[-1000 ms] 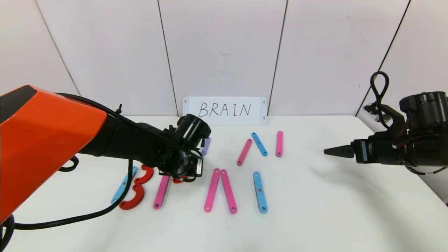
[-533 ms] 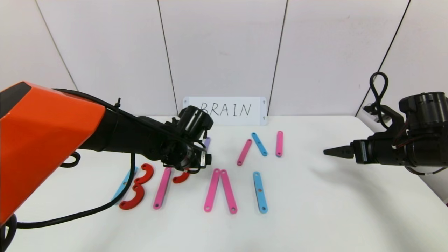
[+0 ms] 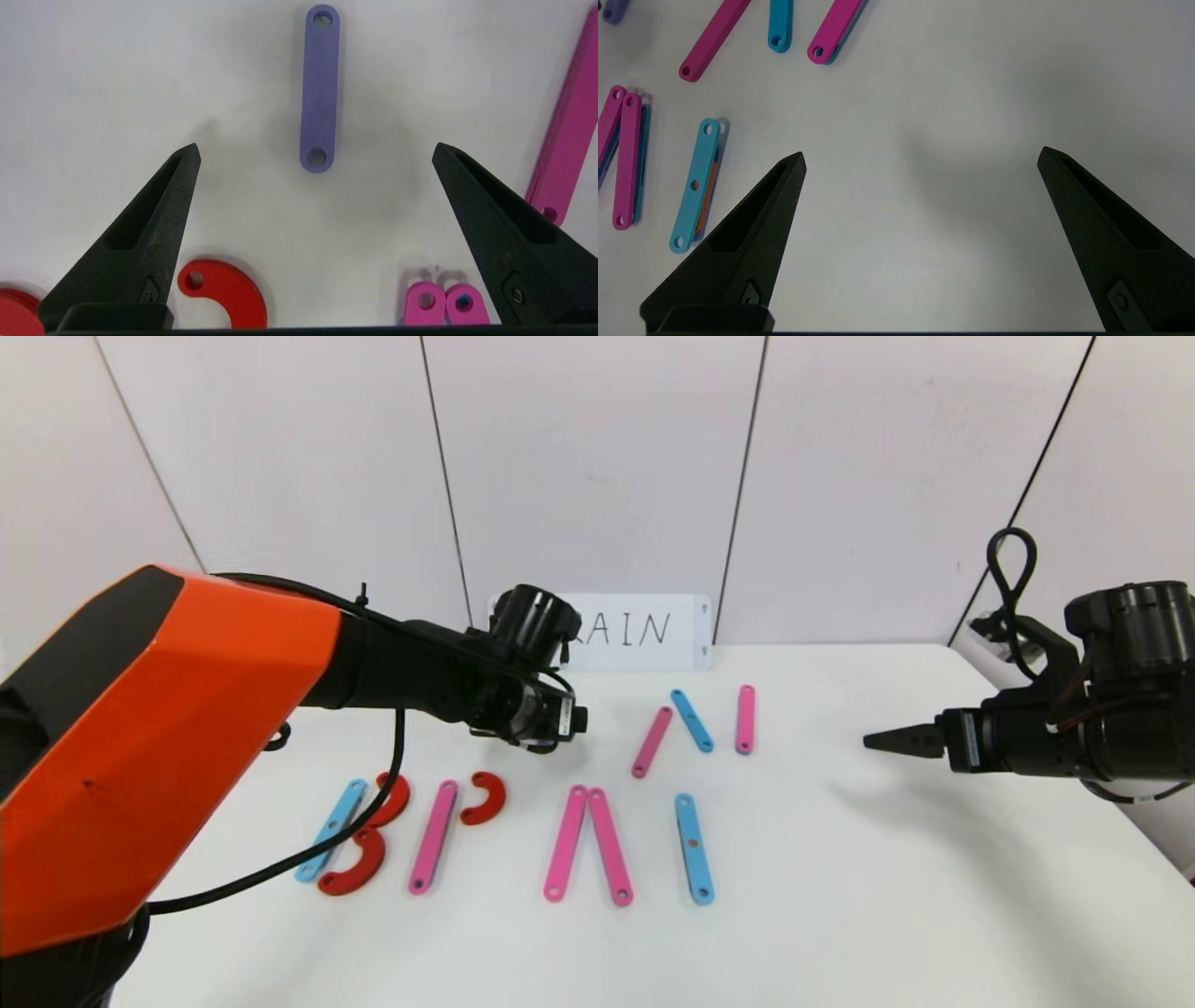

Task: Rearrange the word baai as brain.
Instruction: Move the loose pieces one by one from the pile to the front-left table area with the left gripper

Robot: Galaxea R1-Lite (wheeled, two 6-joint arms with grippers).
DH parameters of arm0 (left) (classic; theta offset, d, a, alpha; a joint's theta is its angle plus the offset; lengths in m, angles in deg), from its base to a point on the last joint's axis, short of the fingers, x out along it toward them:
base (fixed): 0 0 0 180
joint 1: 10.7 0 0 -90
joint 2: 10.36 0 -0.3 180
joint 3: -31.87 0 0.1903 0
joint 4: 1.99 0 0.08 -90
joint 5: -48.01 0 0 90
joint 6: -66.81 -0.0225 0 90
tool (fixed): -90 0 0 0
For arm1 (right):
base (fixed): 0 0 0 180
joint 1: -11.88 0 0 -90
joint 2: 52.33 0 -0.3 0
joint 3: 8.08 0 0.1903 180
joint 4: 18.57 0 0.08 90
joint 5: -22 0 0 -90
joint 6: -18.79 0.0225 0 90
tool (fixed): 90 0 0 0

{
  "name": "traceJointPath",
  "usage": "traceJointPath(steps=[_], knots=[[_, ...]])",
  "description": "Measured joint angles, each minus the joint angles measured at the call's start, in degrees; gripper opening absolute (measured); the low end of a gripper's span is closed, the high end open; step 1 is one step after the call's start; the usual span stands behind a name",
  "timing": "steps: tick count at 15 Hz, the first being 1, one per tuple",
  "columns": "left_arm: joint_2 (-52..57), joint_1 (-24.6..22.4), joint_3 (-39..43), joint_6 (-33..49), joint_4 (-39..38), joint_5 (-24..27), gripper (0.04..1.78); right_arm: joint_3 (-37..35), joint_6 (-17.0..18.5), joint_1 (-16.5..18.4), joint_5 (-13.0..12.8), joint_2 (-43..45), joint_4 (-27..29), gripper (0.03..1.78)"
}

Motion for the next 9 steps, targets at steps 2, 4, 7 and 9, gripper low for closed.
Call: traceJointPath(steps=[2, 4, 7, 9], knots=[[-1.9, -0.4, -2.3, -0.3, 0.0, 0.1, 1.74, 0.0, 0.0, 0.0, 0.0, 0.0, 0.0, 1.74], [-3.6, -1.0, -4.6, -0.7, 0.0, 0.4, 1.74, -0.1, 0.0, 0.0, 0.0, 0.0, 0.0, 1.74], [-5.6, -1.7, -6.6, -1.9, 0.0, 0.9, 1.73, -0.1, 0.0, 0.0, 0.0, 0.1, 0.0, 1.74], [-6.6, -1.8, -7.5, -1.9, 0.0, 0.9, 1.64, -0.1, 0.0, 0.0, 0.0, 0.1, 0.0, 1.74]])
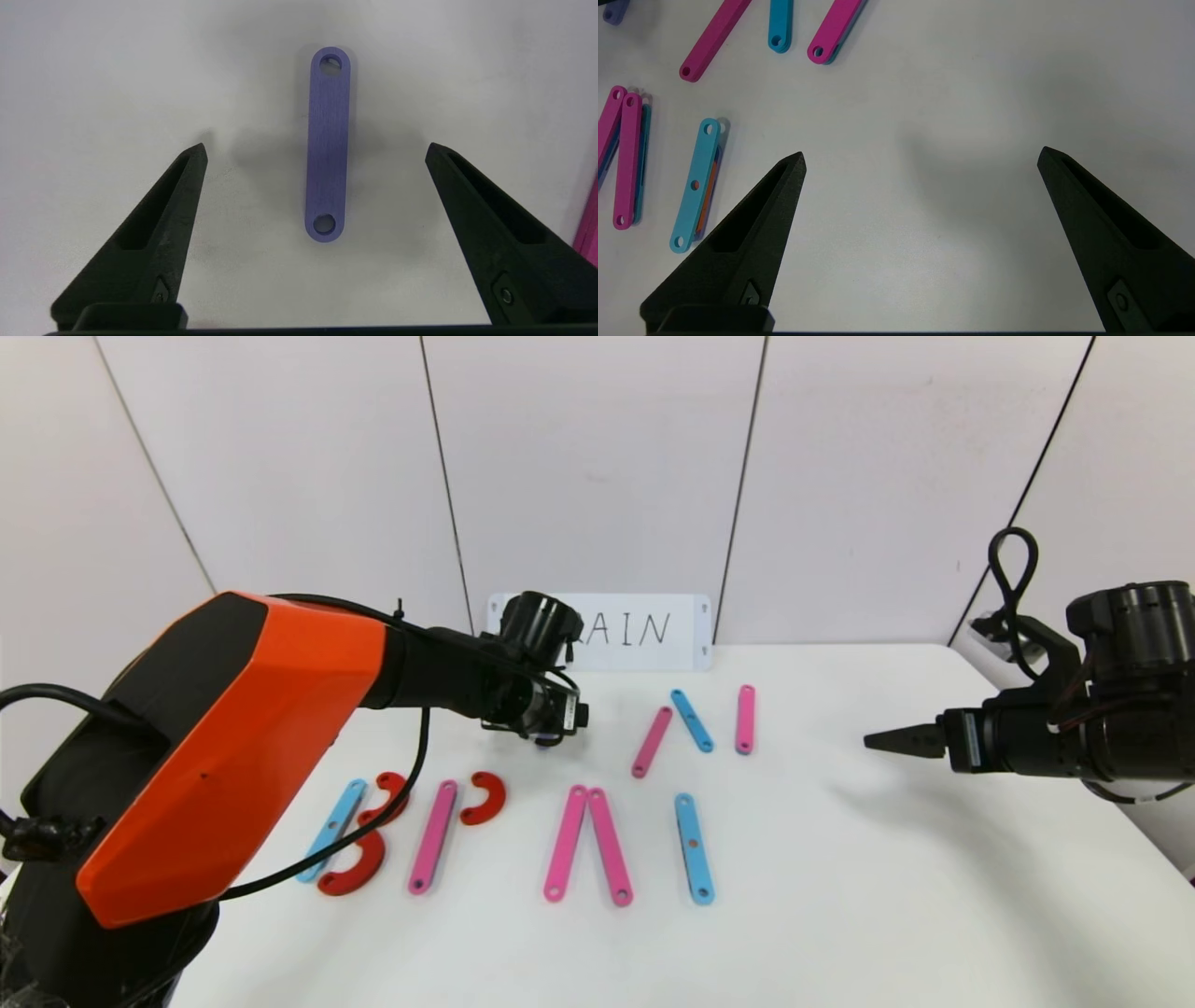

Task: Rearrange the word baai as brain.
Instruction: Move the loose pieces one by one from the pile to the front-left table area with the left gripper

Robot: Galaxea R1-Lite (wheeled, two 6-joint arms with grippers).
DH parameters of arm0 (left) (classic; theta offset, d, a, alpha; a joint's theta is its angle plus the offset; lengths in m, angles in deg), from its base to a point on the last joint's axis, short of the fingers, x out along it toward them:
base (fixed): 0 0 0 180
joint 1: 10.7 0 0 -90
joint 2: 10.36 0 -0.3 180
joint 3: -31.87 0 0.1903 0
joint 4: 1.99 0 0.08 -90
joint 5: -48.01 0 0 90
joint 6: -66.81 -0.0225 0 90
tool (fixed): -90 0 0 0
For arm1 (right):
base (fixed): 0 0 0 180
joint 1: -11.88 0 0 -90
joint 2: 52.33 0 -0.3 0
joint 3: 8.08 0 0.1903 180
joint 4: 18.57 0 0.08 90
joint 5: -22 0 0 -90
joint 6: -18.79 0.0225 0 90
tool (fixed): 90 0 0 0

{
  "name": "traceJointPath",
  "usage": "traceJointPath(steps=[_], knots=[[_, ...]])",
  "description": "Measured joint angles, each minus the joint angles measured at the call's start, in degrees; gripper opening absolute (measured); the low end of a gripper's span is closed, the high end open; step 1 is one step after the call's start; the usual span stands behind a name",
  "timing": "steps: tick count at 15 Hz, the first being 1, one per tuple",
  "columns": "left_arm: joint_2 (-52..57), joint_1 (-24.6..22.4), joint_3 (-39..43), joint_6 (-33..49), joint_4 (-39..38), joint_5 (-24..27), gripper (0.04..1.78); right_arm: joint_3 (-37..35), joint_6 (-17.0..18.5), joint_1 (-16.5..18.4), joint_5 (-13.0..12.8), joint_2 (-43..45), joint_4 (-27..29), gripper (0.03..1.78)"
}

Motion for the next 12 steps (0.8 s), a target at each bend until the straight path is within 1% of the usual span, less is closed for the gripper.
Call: traceJointPath(steps=[1, 3, 4, 6, 8, 9, 10, 12], knots=[[-0.5, -0.1, -0.5, 0.0, 0.0, 0.0, 1.55, 0.0, 0.0, 0.0, 0.0, 0.0, 0.0, 1.74], [-1.3, -0.2, -1.1, 0.0, 0.1, 0.0, 1.3, 0.0, 0.0, 0.0, 0.0, 0.0, 0.0, 1.74], [-1.5, -0.1, -1.2, 0.0, 0.1, 0.0, 1.14, 0.0, 0.0, 0.0, 0.0, 0.0, 0.0, 1.74], [-1.7, -0.1, -1.3, 0.0, 0.1, 0.0, 0.75, 0.0, 0.0, 0.0, 0.0, 0.0, 0.0, 1.74], [-1.9, -0.1, -1.3, 0.0, 0.1, 0.0, 0.43, 0.0, 0.0, 0.0, 0.0, 0.0, 0.0, 1.74], [-2.0, -0.1, -1.3, 0.0, 0.1, 0.0, 0.32, 0.0, 0.0, 0.0, 0.0, 0.0, 0.0, 1.74], [-2.0, -0.1, -1.2, 0.0, 0.1, 0.1, 0.28, 0.0, 0.0, 0.0, 0.0, 0.0, 0.0, 1.74], [-2.0, 0.0, -1.2, 0.0, 0.1, 0.1, 0.27, 0.0, 0.0, 0.0, 0.0, 0.0, 0.0, 1.74]])
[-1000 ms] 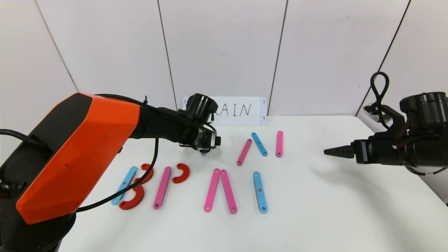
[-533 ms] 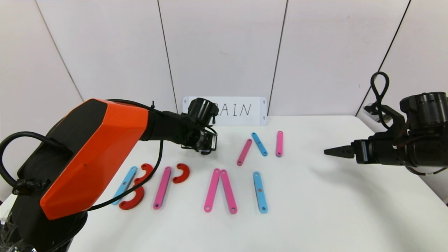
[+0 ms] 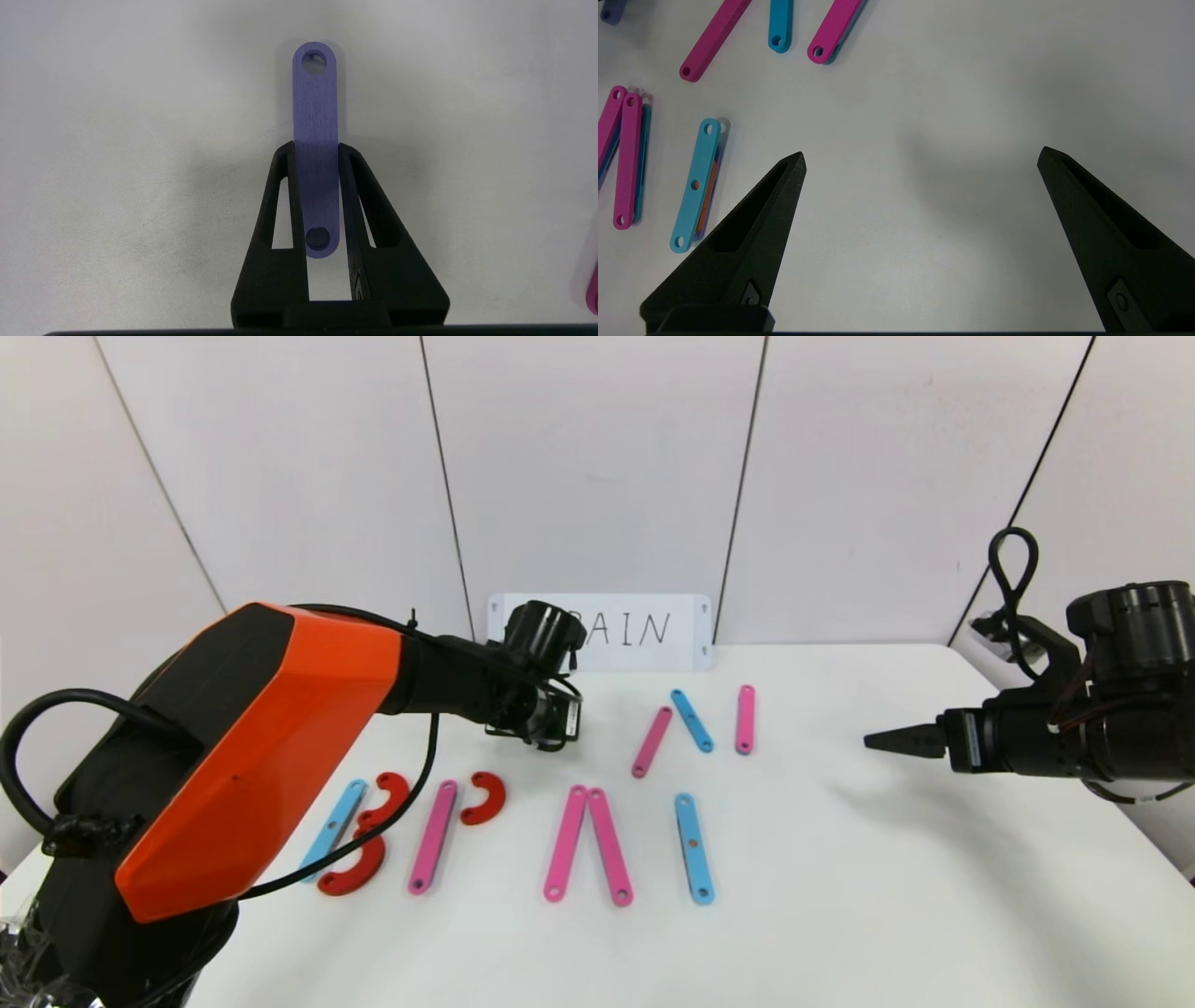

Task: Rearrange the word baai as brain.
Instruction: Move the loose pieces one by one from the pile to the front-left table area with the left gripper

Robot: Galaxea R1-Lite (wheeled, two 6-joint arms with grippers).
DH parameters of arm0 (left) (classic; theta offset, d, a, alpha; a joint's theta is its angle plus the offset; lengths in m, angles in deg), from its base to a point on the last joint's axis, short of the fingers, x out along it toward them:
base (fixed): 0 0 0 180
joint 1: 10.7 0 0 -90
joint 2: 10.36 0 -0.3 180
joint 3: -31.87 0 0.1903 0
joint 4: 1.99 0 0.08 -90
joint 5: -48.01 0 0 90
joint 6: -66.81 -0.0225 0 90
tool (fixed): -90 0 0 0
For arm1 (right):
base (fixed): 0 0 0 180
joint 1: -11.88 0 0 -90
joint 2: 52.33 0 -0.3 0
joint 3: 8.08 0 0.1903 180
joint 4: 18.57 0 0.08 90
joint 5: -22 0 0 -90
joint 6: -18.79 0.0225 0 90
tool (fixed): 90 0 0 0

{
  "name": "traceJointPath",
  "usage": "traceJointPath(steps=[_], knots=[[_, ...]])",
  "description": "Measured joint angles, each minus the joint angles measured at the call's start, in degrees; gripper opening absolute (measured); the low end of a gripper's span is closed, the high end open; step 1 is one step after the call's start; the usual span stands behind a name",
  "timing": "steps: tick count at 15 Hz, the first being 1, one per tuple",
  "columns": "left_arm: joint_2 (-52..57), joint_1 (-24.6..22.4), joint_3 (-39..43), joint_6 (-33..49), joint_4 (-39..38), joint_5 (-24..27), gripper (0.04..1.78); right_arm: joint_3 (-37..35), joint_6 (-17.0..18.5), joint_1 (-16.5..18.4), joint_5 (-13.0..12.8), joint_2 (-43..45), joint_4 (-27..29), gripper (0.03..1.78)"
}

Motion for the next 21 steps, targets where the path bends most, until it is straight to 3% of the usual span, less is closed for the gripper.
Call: traceJointPath(steps=[7, 12, 16, 21], knots=[[3.7, 0.3, 2.3, 0.8, 1.7, -0.5, 0.27, 0.0, 0.0, 0.0, 0.0, 0.0, 0.0, 1.74], [12.4, 2.2, 12.3, 7.0, 3.4, -5.0, 0.27, 0.0, 0.0, 0.0, 0.0, 0.0, 0.0, 1.74], [19.1, 6.2, 21.7, 15.6, 5.2, -8.7, 0.27, -0.1, -0.1, -0.1, 0.0, 0.0, 0.0, 1.74], [23.3, 9.2, 25.8, 30.9, 12.9, -11.9, 0.27, -0.1, -0.1, -0.2, 0.0, -0.1, 0.1, 1.74]])
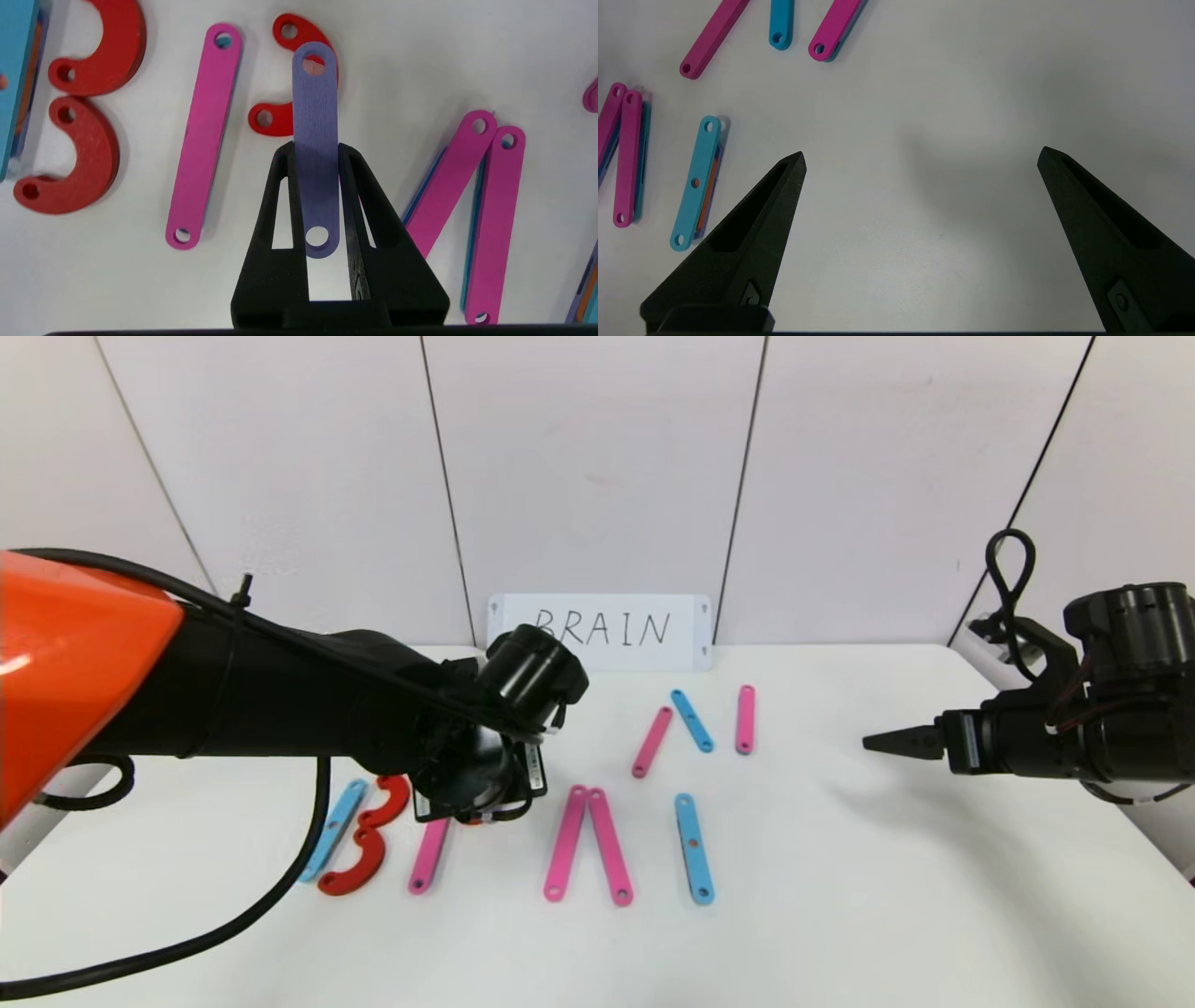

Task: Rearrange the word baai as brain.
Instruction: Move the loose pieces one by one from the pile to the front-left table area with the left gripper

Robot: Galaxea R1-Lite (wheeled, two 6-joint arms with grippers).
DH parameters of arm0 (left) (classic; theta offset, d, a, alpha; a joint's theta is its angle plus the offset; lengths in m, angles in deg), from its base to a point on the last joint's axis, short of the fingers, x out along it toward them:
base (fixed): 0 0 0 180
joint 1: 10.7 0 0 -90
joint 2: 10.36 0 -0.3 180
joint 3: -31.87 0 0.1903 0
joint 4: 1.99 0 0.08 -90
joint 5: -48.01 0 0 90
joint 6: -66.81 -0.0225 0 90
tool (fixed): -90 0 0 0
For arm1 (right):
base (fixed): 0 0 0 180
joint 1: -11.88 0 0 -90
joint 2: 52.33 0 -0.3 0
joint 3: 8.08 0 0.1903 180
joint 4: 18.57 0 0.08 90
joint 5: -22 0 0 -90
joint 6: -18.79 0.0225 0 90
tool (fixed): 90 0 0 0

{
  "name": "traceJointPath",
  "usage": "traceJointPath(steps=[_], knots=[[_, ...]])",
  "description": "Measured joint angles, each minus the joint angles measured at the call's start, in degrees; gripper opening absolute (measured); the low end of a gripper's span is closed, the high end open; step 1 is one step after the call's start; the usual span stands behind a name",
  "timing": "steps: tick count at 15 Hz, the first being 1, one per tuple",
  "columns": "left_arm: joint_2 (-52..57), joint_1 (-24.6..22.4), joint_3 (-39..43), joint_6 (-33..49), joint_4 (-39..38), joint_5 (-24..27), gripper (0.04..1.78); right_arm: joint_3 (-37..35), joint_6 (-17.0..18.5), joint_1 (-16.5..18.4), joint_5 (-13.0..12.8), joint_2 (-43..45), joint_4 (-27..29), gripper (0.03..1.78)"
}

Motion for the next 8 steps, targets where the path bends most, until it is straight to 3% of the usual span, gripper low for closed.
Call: traceJointPath(steps=[8], knots=[[1.4, 1.3, 5.3, 9.3, 1.8, -3.3, 0.27, 0.1, 0.0, -0.6, -0.4, -0.8, -0.1, 1.74]])
